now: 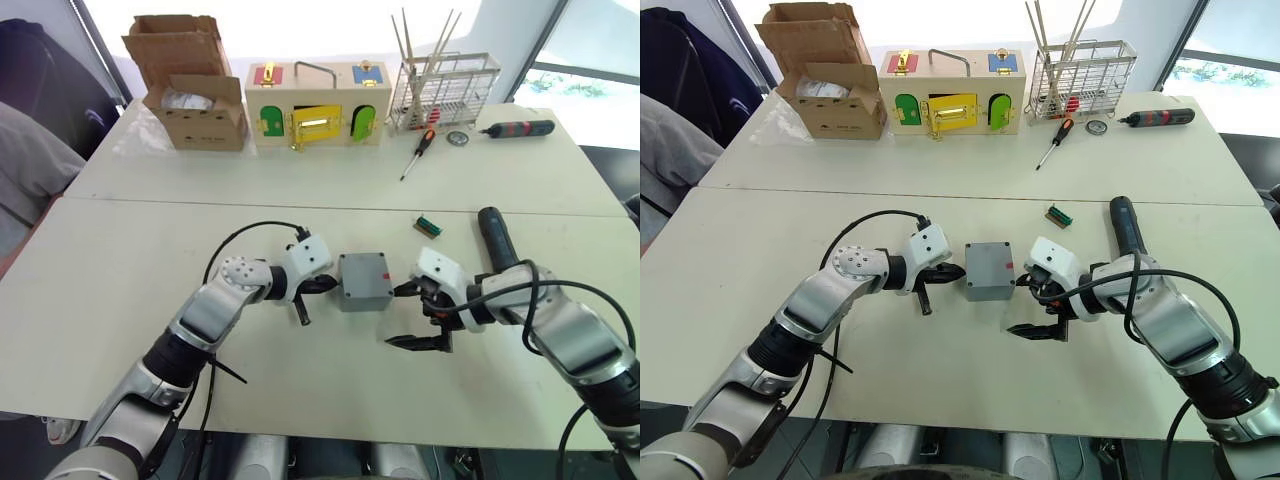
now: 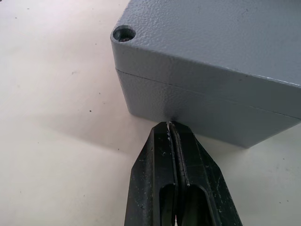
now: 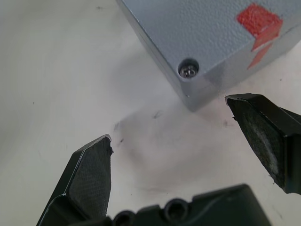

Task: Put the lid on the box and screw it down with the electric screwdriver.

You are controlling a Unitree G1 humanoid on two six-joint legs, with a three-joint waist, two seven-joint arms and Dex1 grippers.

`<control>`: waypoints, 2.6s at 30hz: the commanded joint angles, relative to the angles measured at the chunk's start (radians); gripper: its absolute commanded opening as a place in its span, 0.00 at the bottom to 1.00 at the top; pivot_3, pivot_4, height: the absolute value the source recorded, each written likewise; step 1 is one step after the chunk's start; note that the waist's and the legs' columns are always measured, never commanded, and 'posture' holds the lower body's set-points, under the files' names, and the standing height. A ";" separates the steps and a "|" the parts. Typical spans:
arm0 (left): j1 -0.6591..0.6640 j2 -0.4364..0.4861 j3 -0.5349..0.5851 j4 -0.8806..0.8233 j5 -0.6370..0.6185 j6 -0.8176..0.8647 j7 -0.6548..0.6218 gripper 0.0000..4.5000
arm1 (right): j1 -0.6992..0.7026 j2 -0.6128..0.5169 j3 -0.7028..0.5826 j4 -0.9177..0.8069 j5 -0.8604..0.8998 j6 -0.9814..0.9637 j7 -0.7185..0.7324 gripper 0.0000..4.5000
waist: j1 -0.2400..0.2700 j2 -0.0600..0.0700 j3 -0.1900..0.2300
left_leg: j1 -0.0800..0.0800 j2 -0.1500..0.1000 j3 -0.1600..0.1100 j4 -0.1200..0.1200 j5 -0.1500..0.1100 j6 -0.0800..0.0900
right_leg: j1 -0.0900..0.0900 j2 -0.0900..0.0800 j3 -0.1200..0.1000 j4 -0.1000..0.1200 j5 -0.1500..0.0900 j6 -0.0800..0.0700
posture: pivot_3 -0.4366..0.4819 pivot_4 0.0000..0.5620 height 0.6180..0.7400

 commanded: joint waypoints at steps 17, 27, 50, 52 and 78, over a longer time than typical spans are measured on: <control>-0.016 0.036 0.074 -0.026 -0.017 -0.025 -0.024 0.00 | -0.057 -0.029 -0.190 -0.005 0.136 0.144 -0.020 1.00 | -0.001 0.000 0.000 | 0.000 0.000 0.000 0.000 0.000 0.000 | 0.000 0.000 0.000 0.000 0.000 0.000 | 0.48 0.27 1.00; -0.084 0.058 0.246 -0.108 -0.137 0.075 -0.005 0.00 | -0.336 0.255 -0.317 0.676 0.048 -0.233 -0.267 0.89 | 0.000 -0.002 -0.001 | 0.000 0.000 0.000 -0.001 0.000 0.000 | 0.000 0.000 0.000 0.001 0.000 0.000 | 0.48 0.27 1.00; 0.025 0.031 0.252 -0.229 -0.189 0.166 0.125 0.00 | -0.429 0.359 -0.312 1.106 -0.031 -0.542 -0.322 0.53 | -0.028 -0.002 -0.001 | 0.000 0.000 0.001 -0.002 0.000 -0.001 | 0.000 -0.001 0.000 0.002 0.000 0.000 | 0.48 0.27 1.00; 0.024 0.034 0.251 -0.228 -0.189 0.165 0.125 0.00 | -0.430 0.364 -0.312 1.113 -0.032 -0.545 -0.327 0.53 | -0.028 -0.002 -0.001 | 0.000 0.000 0.001 -0.002 0.000 -0.001 | 0.000 -0.001 0.000 0.002 0.000 0.000 | 0.48 0.27 1.00; 0.028 0.052 0.231 -0.207 -0.174 0.144 0.117 0.00 | -0.462 0.390 -0.371 1.154 -0.006 -0.558 -0.373 0.01 | -0.028 -0.002 -0.001 | 0.000 0.000 0.001 -0.002 0.000 -0.001 | 0.000 -0.001 0.000 0.002 0.000 0.000 | 0.48 0.27 1.00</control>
